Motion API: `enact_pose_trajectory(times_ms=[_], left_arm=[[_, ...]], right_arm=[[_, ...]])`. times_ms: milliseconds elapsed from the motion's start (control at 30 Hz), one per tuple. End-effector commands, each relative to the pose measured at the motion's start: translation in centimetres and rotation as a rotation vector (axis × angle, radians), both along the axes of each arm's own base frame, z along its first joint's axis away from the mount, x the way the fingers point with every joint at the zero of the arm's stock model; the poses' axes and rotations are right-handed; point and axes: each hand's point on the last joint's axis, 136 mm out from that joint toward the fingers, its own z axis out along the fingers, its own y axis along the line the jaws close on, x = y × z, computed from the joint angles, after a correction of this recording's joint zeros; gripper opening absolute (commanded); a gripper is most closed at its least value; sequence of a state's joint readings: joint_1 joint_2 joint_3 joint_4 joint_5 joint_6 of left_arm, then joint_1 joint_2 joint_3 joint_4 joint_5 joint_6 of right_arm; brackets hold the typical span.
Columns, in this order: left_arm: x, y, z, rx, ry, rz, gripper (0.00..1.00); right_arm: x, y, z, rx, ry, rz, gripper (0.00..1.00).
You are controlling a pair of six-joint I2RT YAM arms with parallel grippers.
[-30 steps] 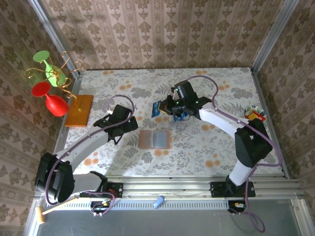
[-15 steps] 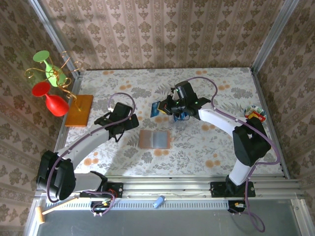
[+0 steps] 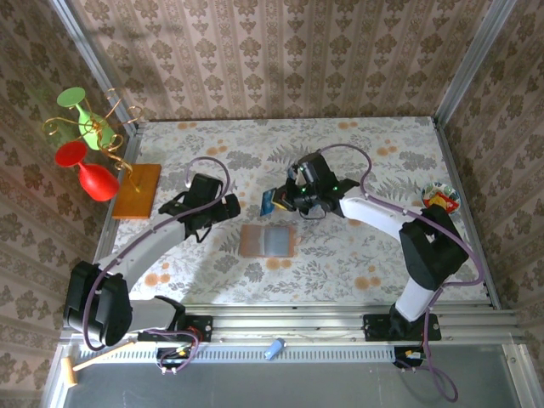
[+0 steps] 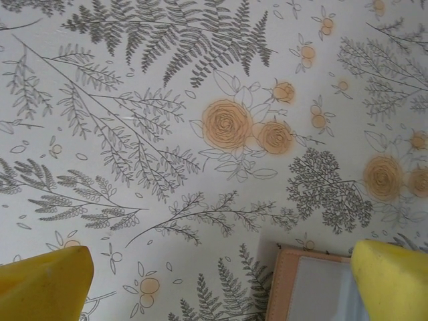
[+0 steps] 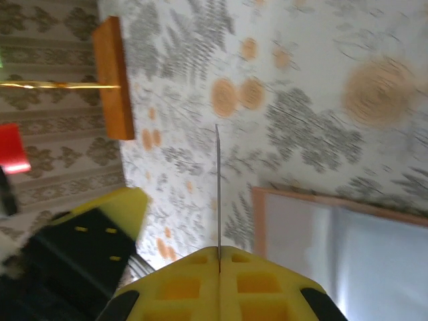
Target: Put the credit cards into the card holder
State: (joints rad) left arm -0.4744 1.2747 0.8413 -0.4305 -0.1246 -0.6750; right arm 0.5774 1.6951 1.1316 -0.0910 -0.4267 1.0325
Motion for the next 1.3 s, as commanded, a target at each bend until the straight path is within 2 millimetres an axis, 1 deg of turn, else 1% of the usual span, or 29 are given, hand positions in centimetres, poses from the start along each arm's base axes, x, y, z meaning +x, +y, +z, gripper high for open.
enact_pose_trajectory(times_ms=[0,100,167,233,300,367,500,600,733,1033,1167,1267], left_arm=[[0.7,-2.0,1.3,-0.061,-0.012,-0.108,1.00],[0.7,-3.0,1.2,-0.085,0.000,-0.153,1.00],[0.7,-3.3,1.3,-0.089,0.000,-0.171,1.00],[0.8,-3.2,1.2,-0.076,0.000,-0.183,1.00],[1.0,-3.3,1.3,-0.068,-0.010,-0.196,1.00],[1.0,-3.4,1.0,-0.061,-0.003,-0.208,1.00],[0.6,-3.4,-0.7,-0.030,0.043,-0.236,1.00],[-0.3,-3.5,-1.9,0.015,0.081,-0.268,1.00],[-1.2,-3.5,-2.5,0.087,0.086,-0.310,1.00],[-2.8,-3.4,-4.6,0.134,0.107,-0.360,1.00],[-3.2,-3.4,-5.4,0.151,0.118,-0.370,1.00],[-3.4,-3.3,-5.6,0.156,0.119,-0.370,1.00]], right_arm=[[-0.4,-1.0,0.0,-0.026,-0.038,-0.035,0.00],[-0.9,-1.2,-0.4,-0.028,-0.064,-0.033,0.00],[-1.1,-1.6,-0.6,-0.046,-0.089,-0.036,0.00],[-1.5,-2.3,-1.2,-0.096,-0.103,-0.042,0.00],[-1.8,-2.5,-1.7,-0.110,-0.102,-0.044,0.00],[-2.2,-2.7,-2.5,-0.131,-0.104,-0.048,0.00],[-3.0,-1.9,-3.6,-0.132,-0.098,-0.020,0.00],[-3.7,-1.1,-4.1,-0.143,-0.118,0.006,0.00],[-4.5,-0.6,-5.0,-0.142,-0.131,0.027,0.00],[-5.8,-0.5,-7.1,-0.155,-0.142,0.040,0.00],[-6.2,-0.2,-7.6,-0.161,-0.138,0.047,0.00],[-6.5,0.4,-7.6,-0.167,-0.142,0.050,0.00]])
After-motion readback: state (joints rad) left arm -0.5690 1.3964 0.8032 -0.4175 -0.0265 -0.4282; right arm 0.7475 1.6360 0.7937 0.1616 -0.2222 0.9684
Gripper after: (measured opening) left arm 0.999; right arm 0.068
